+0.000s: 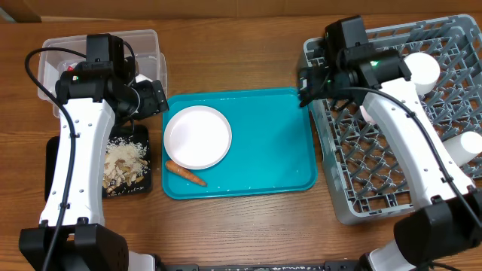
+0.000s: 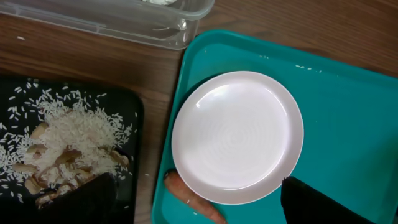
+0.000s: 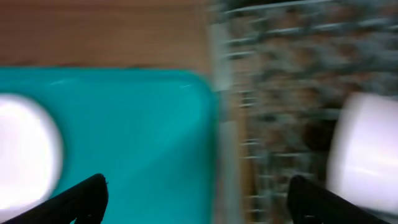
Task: Sort waste into correct bins and load items into the dishwasher
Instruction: 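Reach the right gripper to the white plate and grasp its rim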
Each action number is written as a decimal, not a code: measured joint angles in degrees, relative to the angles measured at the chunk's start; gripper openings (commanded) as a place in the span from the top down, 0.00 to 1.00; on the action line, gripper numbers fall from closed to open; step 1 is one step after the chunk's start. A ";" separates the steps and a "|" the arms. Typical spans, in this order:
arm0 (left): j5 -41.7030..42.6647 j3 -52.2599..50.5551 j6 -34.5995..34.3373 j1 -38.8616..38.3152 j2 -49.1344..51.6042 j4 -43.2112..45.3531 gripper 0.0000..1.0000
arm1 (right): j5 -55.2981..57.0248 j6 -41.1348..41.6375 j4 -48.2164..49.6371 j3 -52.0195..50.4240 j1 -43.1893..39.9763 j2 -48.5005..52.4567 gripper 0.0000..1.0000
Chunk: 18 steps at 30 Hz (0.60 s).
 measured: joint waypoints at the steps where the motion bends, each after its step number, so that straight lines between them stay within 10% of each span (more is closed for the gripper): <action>1: -0.02 0.00 0.00 0.00 0.00 0.00 0.12 | -3.15 -0.50 0.46 -0.15 0.37 0.52 0.09; 18: -0.02 0.00 0.00 0.00 0.00 -0.17 0.11 | -10.69 7.30 8.76 -1.70 18.56 17.40 0.30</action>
